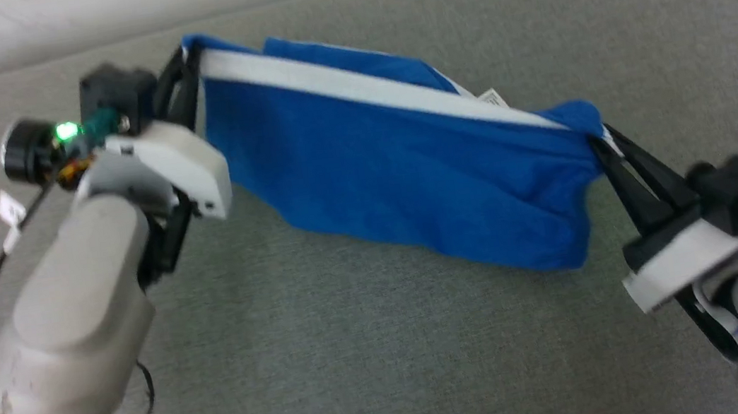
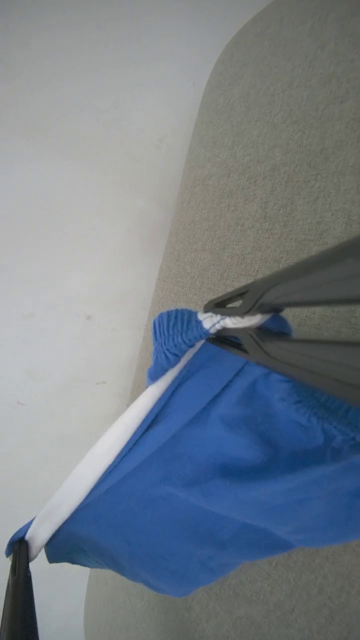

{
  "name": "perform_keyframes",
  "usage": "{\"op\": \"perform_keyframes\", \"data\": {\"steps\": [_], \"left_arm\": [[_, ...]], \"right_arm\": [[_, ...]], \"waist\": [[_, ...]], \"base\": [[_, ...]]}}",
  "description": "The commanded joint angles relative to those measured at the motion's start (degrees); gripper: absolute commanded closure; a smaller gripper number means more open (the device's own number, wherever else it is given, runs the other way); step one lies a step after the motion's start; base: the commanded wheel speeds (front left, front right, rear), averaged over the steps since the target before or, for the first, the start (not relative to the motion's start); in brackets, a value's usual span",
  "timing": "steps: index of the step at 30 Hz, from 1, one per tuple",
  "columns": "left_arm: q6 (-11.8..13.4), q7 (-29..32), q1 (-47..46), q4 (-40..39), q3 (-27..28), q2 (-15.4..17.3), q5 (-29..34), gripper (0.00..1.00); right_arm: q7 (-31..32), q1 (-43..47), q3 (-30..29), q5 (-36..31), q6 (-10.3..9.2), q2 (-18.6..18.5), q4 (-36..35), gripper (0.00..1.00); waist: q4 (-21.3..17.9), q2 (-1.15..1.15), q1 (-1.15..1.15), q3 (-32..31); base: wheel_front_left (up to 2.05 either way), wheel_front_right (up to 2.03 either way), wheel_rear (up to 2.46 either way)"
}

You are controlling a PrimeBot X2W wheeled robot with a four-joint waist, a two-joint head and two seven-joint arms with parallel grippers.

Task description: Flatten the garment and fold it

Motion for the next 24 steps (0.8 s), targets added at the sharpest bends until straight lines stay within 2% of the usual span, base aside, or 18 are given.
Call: {"op": "perform_keyframes", "data": {"steps": [1,10,16,17,18,19,20,24], "left_arm": [[-0.6,0.4,-2.8,3.1,-0.1,-0.2,0.7,1.00],[-7.1,3.0,-12.7,24.0,-4.0,-4.2,2.3,1.00],[-10.9,3.5,-14.6,32.8,-5.8,-5.9,2.3,1.00],[-11.4,3.2,-14.9,33.8,-5.9,-6.2,2.2,1.00],[-11.7,2.9,-15.2,34.6,-6.0,-6.4,2.1,0.70],[-12.0,2.2,-15.7,35.1,-6.1,-6.6,2.2,0.00],[-12.2,1.5,-16.3,35.4,-6.4,-6.7,2.4,0.00],[-13.7,1.3,-18.9,36.5,-7.9,-6.3,3.1,0.00]], "right_arm": [[-0.2,-2.3,0.7,0.5,-0.27,0.3,1.7,1.00],[1.6,-13.7,9.5,1.9,-0.27,0.6,14.3,1.00],[0.1,-16.7,12.8,4.0,-0.27,0.0,17.3,1.00],[-0.5,-16.8,12.6,4.4,-0.27,0.2,17.1,0.67],[-1.0,-16.7,12.4,4.6,-0.27,0.1,16.8,0.64],[-1.4,-16.5,12.1,4.5,-0.27,-0.1,16.4,0.55],[-1.7,-16.1,11.6,4.3,-0.27,-0.3,15.8,0.00],[-2.4,-13.0,9.2,3.3,-0.27,-1.3,11.5,0.00]], "waist": [[-5.0,0.00,-0.03,6.6],[-7.6,0.00,-0.03,9.4],[-7.8,0.00,-0.03,8.6],[-7.7,0.00,-0.03,8.1],[-7.5,0.00,-0.03,7.5],[-7.3,0.00,-0.03,6.8],[-7.1,0.00,-0.03,6.1],[-6.2,0.00,-0.03,2.7]], "base": [[0.00,0.00,0.00],[0.00,0.00,0.00],[0.00,0.00,0.00],[0.00,0.00,0.00],[0.00,0.00,0.00],[0.00,0.00,0.00],[0.00,0.00,0.00],[0.00,0.00,0.00]]}}
